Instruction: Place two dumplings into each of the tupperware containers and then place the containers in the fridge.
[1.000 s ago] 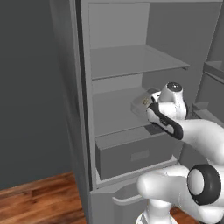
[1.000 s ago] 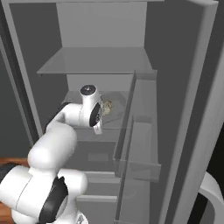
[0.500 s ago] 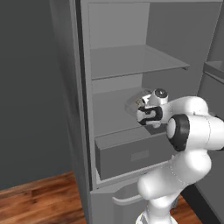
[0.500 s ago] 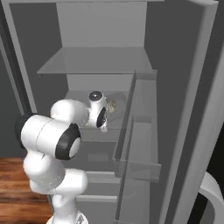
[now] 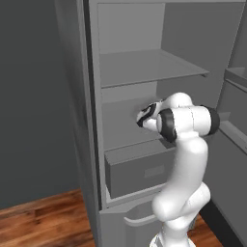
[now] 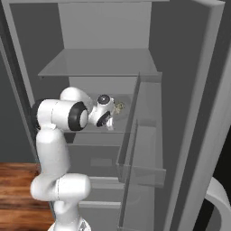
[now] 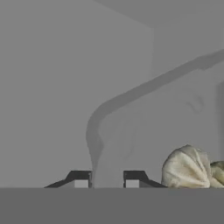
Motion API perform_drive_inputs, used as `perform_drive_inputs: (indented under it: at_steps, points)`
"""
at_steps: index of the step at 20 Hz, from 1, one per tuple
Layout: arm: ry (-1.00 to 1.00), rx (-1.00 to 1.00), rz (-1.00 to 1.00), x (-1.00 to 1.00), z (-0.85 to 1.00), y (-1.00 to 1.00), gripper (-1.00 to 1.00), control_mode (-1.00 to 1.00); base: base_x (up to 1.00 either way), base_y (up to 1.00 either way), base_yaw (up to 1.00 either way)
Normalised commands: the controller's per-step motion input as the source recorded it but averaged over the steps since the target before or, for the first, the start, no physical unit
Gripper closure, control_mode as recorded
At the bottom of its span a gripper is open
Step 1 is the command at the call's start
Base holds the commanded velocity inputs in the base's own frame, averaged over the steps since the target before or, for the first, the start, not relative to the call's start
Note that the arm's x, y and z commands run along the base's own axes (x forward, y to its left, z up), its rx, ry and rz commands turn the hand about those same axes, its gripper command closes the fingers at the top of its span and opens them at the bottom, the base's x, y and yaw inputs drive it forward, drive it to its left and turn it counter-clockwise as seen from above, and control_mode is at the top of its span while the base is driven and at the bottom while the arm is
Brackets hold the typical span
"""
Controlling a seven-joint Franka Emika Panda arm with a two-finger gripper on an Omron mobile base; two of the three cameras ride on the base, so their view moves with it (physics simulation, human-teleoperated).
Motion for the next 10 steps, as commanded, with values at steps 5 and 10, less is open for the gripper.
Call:
perform_drive_inputs:
  at_steps: [5, 10]
  points:
    - [0.00, 0.15, 0.00, 0.98, -0.36, -0.50, 1.00, -1.00, 0.00, 0.00, 0.00]
    - [-0.12, 0.02, 0.00, 0.36, -0.17, -0.03, -1.00, -1.00, 0.00, 0.00, 0.00]
